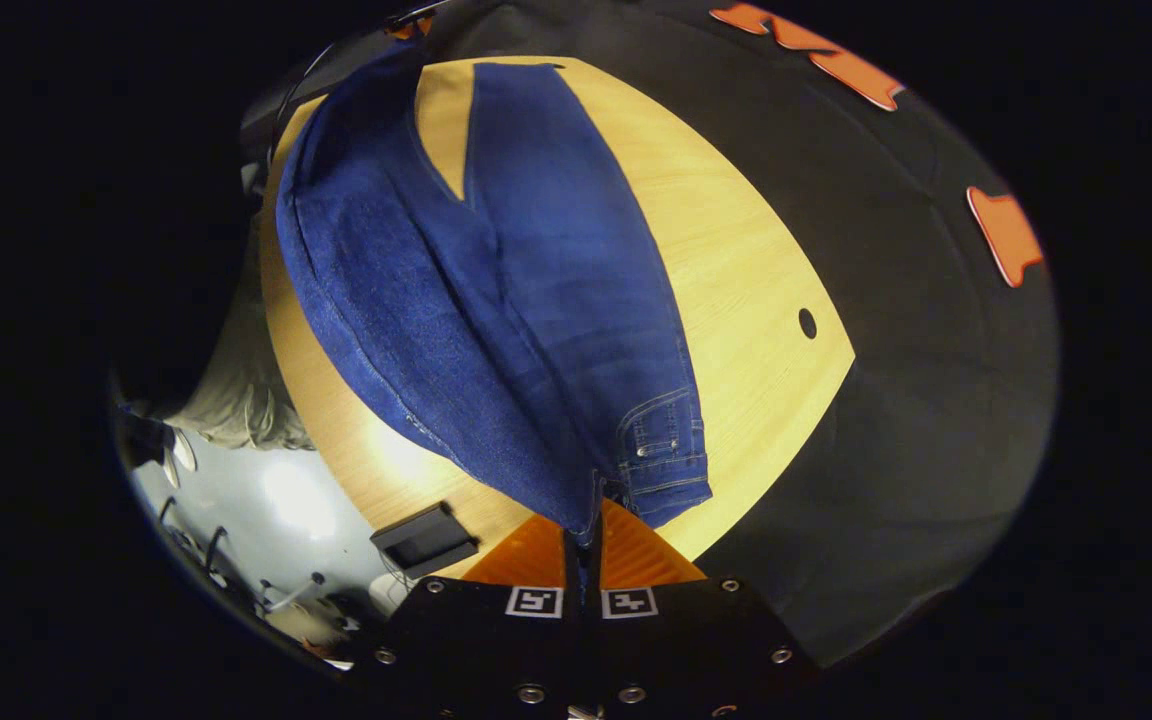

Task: Grasp the waist and the cuffs of the jeans and fold them to make the two legs overlap; first hold the waist and fold one-third of the jeans toward the cuffs, then hold the cuffs and fold the remaining one-third in the same direction to finish folding.

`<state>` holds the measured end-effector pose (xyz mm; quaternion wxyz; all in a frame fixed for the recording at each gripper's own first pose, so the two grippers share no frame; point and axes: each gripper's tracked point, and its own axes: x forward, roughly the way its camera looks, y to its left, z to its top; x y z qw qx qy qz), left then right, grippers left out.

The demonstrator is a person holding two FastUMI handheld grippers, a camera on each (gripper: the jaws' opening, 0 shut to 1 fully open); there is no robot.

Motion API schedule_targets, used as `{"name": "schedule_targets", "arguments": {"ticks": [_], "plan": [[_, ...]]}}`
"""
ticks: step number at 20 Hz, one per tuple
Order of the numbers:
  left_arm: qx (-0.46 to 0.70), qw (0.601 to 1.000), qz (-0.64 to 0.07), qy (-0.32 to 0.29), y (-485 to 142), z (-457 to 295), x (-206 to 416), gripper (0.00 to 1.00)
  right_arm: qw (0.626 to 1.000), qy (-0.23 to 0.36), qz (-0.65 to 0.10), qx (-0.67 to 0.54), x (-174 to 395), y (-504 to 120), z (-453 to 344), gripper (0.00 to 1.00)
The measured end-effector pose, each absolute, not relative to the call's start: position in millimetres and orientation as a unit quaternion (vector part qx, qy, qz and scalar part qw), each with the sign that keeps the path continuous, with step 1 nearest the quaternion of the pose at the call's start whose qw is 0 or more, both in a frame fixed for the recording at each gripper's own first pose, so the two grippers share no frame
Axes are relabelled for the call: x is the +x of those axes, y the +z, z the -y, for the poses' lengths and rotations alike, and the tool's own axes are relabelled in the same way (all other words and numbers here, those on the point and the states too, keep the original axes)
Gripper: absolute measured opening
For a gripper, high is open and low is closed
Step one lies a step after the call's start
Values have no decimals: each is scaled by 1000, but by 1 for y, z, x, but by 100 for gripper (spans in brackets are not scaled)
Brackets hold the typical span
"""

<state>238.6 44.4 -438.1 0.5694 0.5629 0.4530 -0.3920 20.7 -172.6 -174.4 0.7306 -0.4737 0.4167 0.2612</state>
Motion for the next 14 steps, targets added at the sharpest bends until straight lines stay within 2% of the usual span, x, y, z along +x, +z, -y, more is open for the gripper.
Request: {"name": "schedule_targets", "arguments": {"ticks": [5, 10, 14], "plan": [[535, 528, -509, -420, -472, -25, 309, 0, 746, 246, -474, -397, 78, -181, 184, 0], [527, 500, -540, -425, -532, 2, 373, 0, 742, 226, -506, -379, 122, -219, 187, 0], [538, 505, -534, -412, -579, 16, 420, 1, 759, 206, -515, -341, 153, -237, 186, 0]]}}
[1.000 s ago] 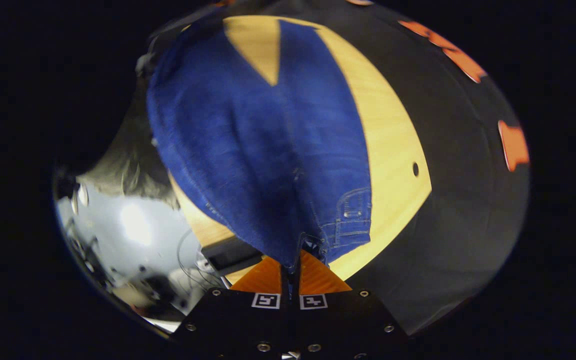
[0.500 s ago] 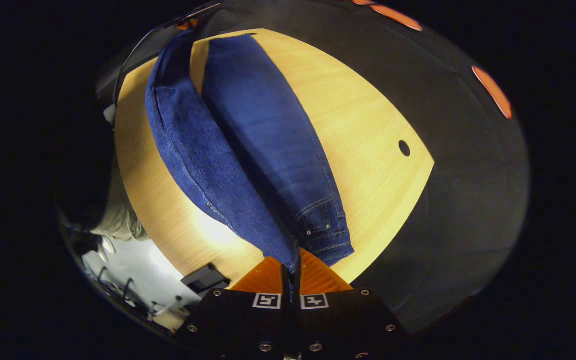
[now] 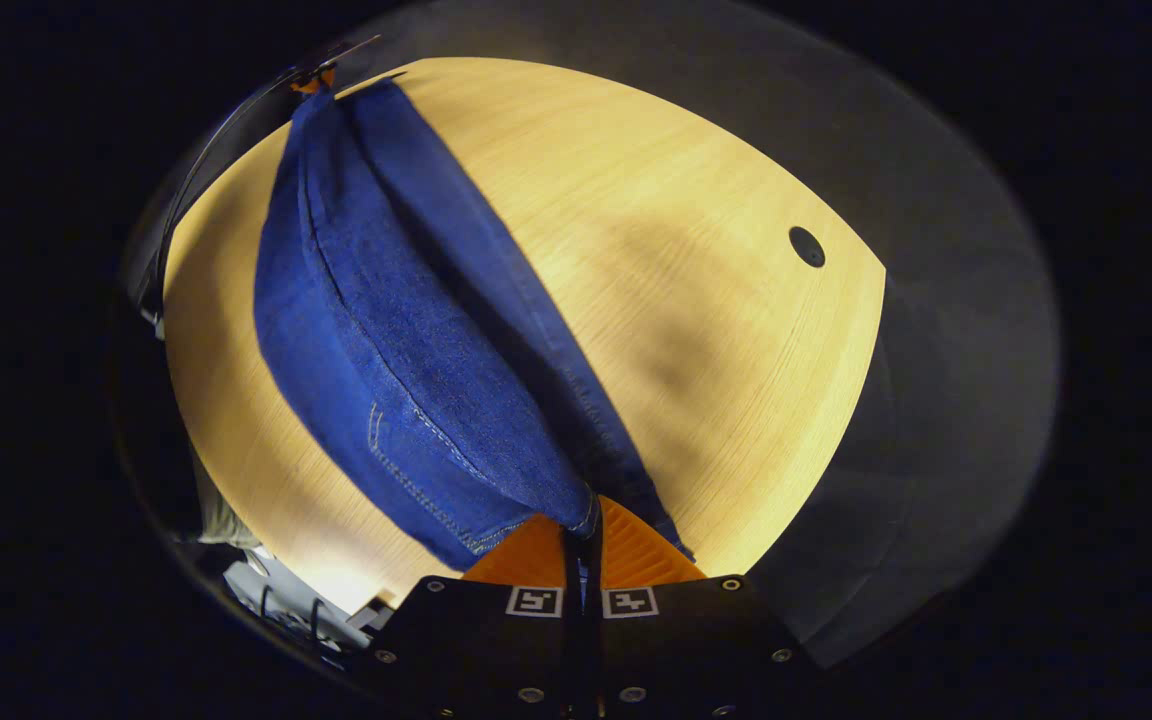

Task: Grasp the waist and the cuffs of the jeans and fold them to make the two legs overlap; first hold the waist and fold one-third of the jeans toward the cuffs, then hold the cuffs and fold the remaining one-third in the same direction to finish folding.

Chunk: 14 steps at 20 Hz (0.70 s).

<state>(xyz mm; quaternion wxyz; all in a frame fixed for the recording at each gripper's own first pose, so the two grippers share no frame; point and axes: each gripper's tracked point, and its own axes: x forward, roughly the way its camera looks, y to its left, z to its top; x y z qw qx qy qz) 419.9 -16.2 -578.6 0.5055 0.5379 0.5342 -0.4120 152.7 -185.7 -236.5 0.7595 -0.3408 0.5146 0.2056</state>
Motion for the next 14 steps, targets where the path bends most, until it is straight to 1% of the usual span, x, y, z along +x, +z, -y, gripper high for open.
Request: {"name": "schedule_targets", "arguments": {"ticks": [3, 5, 6, 7, 8, 9, 10, 12, 14], "plan": [[552, 512, -521, -402, -603, 26, 444, 1, 763, 193, -520, -331, 161, -246, 188, 1], [563, 509, -522, -389, -607, 20, 456, 3, 765, 185, -527, -320, 163, -246, 189, 7], [570, 508, -524, -378, -607, 15, 462, 22, 770, 177, -525, -315, 167, -246, 191, 13], [579, 513, -518, -366, -606, 10, 470, 41, 778, 160, -518, -317, 176, -247, 199, 35], [583, 528, -506, -355, -604, 11, 480, 60, 786, 143, -512, -316, 182, -243, 206, 57], [583, 551, -492, -338, -600, 9, 492, 79, 799, 123, -500, -312, 190, -235, 212, 78], [582, 584, -470, -316, -596, 9, 508, 98, 811, 104, -489, -303, 197, -229, 218, 100], [552, 661, -432, -267, -587, 20, 533, 99, 842, 68, -456, -279, 210, -202, 223, 99], [487, 742, -395, -236, -575, 48, 538, 98, 878, 38, -416, -234, 217, -171, 222, 99]]}}
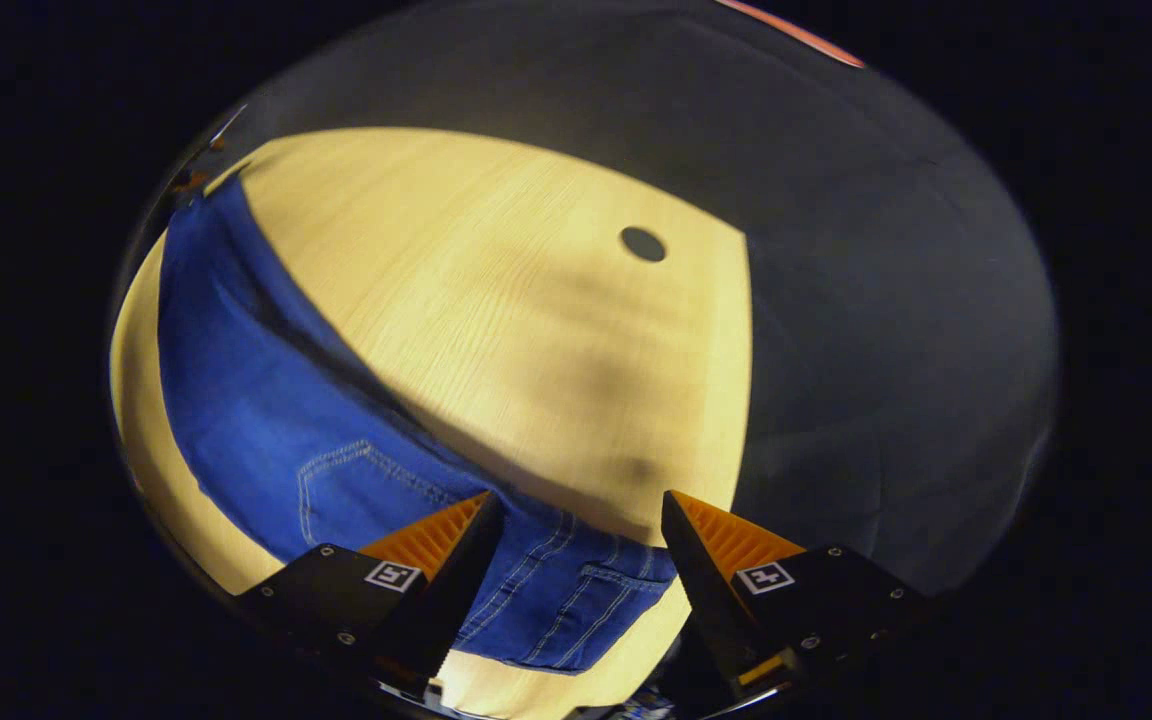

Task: Grasp the waist and the cuffs of the jeans and fold them to make the two legs overlap; first hold the waist and fold one-third of the jeans toward the cuffs, then hold the cuffs and fold the remaining one-third in the same direction to finish folding.

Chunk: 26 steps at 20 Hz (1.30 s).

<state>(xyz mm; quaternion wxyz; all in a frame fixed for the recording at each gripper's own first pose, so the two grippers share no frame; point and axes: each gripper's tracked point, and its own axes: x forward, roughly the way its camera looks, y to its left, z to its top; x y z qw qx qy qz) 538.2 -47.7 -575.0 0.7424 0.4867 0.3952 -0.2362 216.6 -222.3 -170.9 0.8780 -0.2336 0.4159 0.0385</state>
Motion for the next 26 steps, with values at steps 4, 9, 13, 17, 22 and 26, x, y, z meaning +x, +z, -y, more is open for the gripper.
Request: {"name": "schedule_targets", "arguments": {"ticks": [4, 9, 13, 17, 22, 26], "plan": [[344, 858, -324, -202, -523, 87, 495, 98, 949, -7, -305, -73, 221, -120, 219, 99], [232, 922, -238, -198, -434, 158, 442, 98, 973, -22, -185, 137, 208, -101, 221, 98], [178, 940, -207, -208, -387, 165, 387, 98, 958, -7, -132, 254, 214, -108, 209, 98], [155, 943, -208, -209, -379, 187, 333, 98, 928, -53, -175, 324, 236, -160, 217, 97], [150, 947, -203, -199, -370, 201, 306, 98, 892, -102, -241, 369, 256, -252, 243, 98], [163, 947, -215, -175, -372, 194, 287, 98, 871, -113, -264, 400, 271, -296, 256, 98]]}}
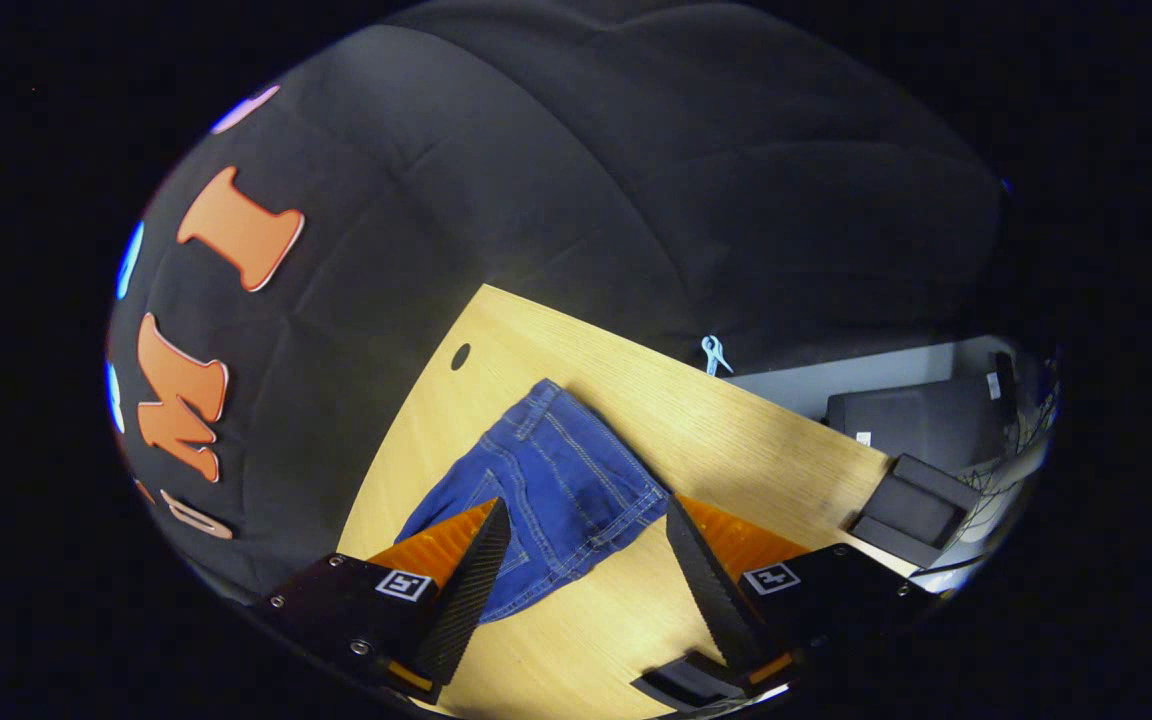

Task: Grasp the waist and the cuffs of the jeans and fold them to make the two legs overlap; first hold the waist and fold one-third of the jeans toward the cuffs, then hold the cuffs and fold the remaining one-third in the same direction to finish folding.

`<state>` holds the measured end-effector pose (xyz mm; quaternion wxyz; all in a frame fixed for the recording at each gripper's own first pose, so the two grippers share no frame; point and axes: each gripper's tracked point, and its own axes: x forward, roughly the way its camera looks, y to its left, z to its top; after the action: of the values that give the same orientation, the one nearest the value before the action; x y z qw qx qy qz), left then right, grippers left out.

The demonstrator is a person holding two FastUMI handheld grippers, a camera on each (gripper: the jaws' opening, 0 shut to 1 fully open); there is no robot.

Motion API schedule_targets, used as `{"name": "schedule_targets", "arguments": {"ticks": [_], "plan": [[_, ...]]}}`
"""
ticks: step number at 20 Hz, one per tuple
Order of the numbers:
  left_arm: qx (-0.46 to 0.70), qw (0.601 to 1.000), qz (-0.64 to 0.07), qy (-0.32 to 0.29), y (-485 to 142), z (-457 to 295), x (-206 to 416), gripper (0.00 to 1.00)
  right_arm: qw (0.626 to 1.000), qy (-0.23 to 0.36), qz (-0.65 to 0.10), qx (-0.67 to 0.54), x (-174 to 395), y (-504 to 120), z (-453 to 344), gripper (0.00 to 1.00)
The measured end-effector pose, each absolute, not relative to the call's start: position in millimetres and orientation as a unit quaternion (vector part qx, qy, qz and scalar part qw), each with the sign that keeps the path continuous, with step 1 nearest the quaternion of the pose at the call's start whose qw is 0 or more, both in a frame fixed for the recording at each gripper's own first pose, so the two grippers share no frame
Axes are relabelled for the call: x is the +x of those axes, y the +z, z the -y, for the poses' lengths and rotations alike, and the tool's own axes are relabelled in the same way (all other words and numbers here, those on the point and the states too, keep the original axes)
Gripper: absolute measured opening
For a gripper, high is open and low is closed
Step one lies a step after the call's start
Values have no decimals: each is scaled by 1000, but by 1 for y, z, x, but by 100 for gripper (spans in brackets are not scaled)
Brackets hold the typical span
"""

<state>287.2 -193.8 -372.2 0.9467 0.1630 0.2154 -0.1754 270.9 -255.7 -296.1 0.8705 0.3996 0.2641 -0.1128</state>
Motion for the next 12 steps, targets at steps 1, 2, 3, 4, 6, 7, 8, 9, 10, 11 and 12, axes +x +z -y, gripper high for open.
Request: {"name": "schedule_targets", "arguments": {"ticks": [1, 2, 3, 4, 6, 7, 8, 9, 10, 11, 12], "plan": [[167, 946, -222, -169, -376, 190, 284, 98, 869, -116, -270, 397, 275, -306, 257, 97], [168, 945, -227, -163, -379, 187, 279, 98, 868, -118, -278, 393, 278, -314, 257, 97], [167, 946, -231, -157, -380, 184, 276, 98, 868, -120, -284, 390, 281, -319, 258, 97], [165, 946, -234, -151, -381, 181, 273, 100, 865, -123, -288, 392, 285, -326, 258, 98], [165, 946, -237, -143, -381, 179, 267, 98, 858, -130, -287, 407, 292, -335, 259, 98], [169, 946, -239, -141, -381, 179, 266, 98, 858, -128, -273, 416, 300, -334, 258, 97], [173, 945, -240, -138, -382, 177, 265, 98, 856, -131, -266, 422, 305, -332, 259, 96], [173, 945, -242, -136, -382, 176, 265, 98, 855, -134, -260, 429, 311, -331, 259, 98], [169, 945, -243, -135, -383, 176, 263, 98, 851, -143, -252, 438, 316, -329, 258, 96], [162, 947, -245, -133, -385, 177, 263, 98, 850, -142, -245, 443, 325, -328, 255, 96], [156, 947, -247, -131, -387, 176, 263, 98, 851, -150, -247, 439, 330, -332, 254, 96]]}}
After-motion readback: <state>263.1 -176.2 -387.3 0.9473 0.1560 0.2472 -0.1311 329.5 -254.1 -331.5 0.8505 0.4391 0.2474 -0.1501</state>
